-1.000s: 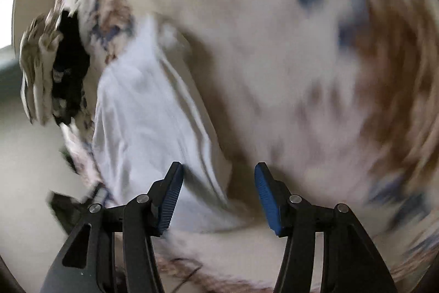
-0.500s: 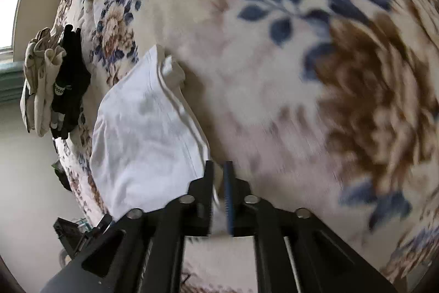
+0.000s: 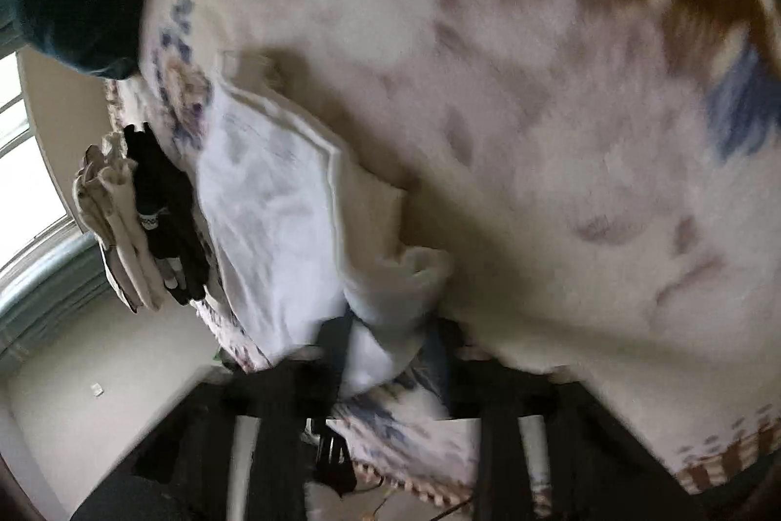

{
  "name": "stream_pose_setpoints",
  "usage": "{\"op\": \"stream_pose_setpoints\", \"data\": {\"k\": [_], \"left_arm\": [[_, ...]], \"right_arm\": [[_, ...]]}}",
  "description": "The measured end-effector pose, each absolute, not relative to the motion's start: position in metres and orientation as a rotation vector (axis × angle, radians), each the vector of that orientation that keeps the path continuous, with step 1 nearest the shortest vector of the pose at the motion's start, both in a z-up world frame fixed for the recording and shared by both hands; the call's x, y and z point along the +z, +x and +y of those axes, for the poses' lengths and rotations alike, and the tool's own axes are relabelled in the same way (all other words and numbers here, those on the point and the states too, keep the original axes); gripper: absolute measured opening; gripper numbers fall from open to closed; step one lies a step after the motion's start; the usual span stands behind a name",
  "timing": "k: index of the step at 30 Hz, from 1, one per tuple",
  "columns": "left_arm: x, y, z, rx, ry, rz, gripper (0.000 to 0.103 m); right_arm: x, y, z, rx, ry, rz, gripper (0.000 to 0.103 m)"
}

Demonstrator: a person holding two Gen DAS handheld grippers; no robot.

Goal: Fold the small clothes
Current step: 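Grasp the white shirt bundle edge with the left tool and lift it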

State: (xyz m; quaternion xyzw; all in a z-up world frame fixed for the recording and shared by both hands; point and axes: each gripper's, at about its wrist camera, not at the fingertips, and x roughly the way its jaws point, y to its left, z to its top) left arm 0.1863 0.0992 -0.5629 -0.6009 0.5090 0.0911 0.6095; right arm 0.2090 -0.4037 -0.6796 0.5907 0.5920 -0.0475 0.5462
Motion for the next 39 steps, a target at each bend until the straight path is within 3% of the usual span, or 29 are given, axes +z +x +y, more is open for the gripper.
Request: {"op": "stream_pose_setpoints", "data": {"k": [6, 10, 12, 13, 14, 15, 16, 18, 23, 30, 32, 33, 34, 35, 37, 39], "left_arm": [[-0.559, 0.176, 0.095, 0.208, -1.233, 1.251, 0.003], [-0.577, 0.174, 0.099, 0.205, -1.213, 1.317, 0.004], [-0.578, 0.176, 0.102, 0.173, -1.231, 1.348, 0.005], [-0.577, 0.175, 0.103, 0.167, -1.238, 1.36, 0.008], [-0.572, 0.174, 0.105, 0.156, -1.218, 1.383, 0.012], [-0.565, 0.173, 0.106, 0.149, -1.178, 1.402, 0.026], [-0.555, 0.173, 0.108, 0.149, -1.119, 1.407, 0.045], [-0.529, 0.179, 0.11, 0.136, -0.976, 1.358, 0.058], [-0.516, 0.228, 0.098, -0.016, -0.801, 1.254, 0.058], [-0.569, 0.29, 0.084, -0.221, -0.772, 1.332, 0.058], [-0.575, 0.293, 0.08, -0.258, -0.775, 1.311, 0.058], [-0.574, 0.291, 0.079, -0.256, -0.768, 1.276, 0.054], [-0.569, 0.287, 0.076, -0.27, -0.753, 1.239, 0.033], [-0.564, 0.284, 0.072, -0.272, -0.715, 1.214, 0.02], [-0.549, 0.277, 0.061, -0.271, -0.614, 1.16, 0.013], [-0.536, 0.268, 0.054, -0.268, -0.545, 1.093, 0.012]], "right_arm": [[-0.646, 0.23, -0.394, -0.133, 1.166, 1.418, 0.013], [-0.655, 0.231, -0.401, -0.154, 1.142, 1.465, 0.013], [-0.663, 0.234, -0.402, -0.151, 1.118, 1.503, 0.015], [-0.664, 0.238, -0.401, -0.14, 1.097, 1.531, 0.023], [-0.663, 0.241, -0.4, -0.138, 1.063, 1.58, 0.034], [-0.659, 0.24, -0.403, -0.146, 1.021, 1.606, 0.039], [-0.651, 0.243, -0.403, -0.15, 0.974, 1.612, 0.041], [-0.621, 0.254, -0.398, -0.125, 0.816, 1.614, 0.041], [-0.56, 0.301, -0.348, 0.073, 0.515, 1.623, 0.041], [-0.527, 0.392, -0.246, 0.392, 0.289, 1.632, 0.042], [-0.526, 0.413, -0.218, 0.442, 0.211, 1.633, 0.053], [-0.528, 0.425, -0.203, 0.473, 0.181, 1.635, 0.054], [-0.529, 0.428, -0.195, 0.488, 0.166, 1.64, 0.054], [-0.532, 0.433, -0.187, 0.505, 0.15, 1.646, 0.054], [-0.538, 0.445, -0.167, 0.543, 0.109, 1.643, 0.054], [-0.541, 0.452, -0.143, 0.608, 0.05, 1.641, 0.054]]}}
